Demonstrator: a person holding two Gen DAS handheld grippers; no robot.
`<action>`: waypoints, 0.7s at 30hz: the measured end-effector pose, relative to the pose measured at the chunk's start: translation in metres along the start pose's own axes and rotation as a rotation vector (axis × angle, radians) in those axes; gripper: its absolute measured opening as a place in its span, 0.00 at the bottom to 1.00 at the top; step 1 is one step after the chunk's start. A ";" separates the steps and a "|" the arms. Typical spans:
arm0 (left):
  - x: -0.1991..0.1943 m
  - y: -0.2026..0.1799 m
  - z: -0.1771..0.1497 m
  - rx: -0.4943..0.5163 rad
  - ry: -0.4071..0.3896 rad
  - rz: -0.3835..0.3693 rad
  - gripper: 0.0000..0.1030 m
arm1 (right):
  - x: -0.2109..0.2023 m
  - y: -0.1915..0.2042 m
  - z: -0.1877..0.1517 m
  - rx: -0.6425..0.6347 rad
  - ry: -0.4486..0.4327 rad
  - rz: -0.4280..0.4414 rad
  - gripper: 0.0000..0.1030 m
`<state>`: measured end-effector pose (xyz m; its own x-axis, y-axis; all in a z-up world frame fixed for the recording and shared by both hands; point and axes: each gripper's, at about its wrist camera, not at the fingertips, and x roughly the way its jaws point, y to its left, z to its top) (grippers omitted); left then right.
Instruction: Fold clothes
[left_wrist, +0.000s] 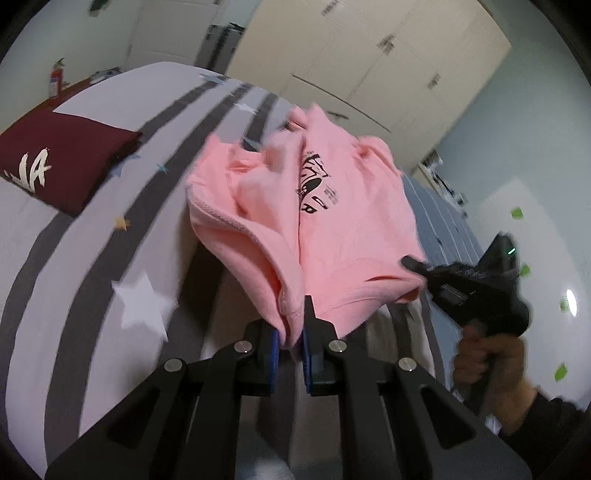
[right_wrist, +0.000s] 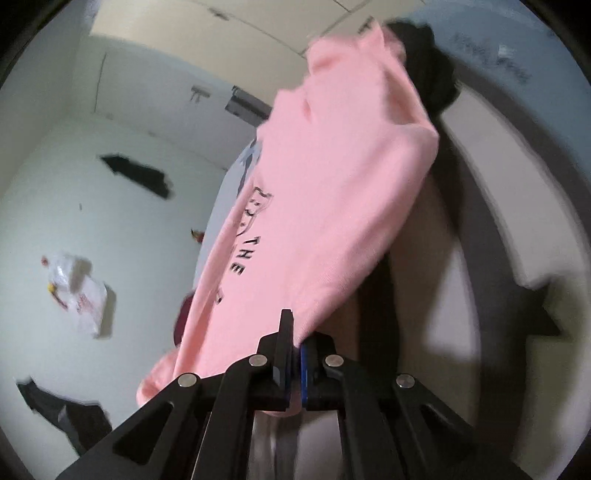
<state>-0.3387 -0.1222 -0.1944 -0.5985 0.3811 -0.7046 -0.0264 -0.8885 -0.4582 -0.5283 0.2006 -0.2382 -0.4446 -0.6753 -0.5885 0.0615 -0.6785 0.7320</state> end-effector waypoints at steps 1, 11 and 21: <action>-0.006 -0.008 -0.013 0.008 0.031 -0.012 0.08 | -0.023 0.007 -0.011 -0.029 0.017 -0.032 0.02; -0.056 -0.029 -0.191 -0.027 0.368 0.082 0.09 | -0.133 0.018 -0.170 -0.095 0.408 -0.400 0.02; -0.090 0.044 -0.155 -0.112 0.240 0.267 0.55 | -0.138 0.009 -0.163 -0.069 0.263 -0.568 0.41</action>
<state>-0.1617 -0.1562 -0.2349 -0.3673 0.2007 -0.9082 0.2008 -0.9363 -0.2881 -0.3204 0.2408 -0.2062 -0.1904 -0.2469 -0.9502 -0.0577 -0.9634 0.2619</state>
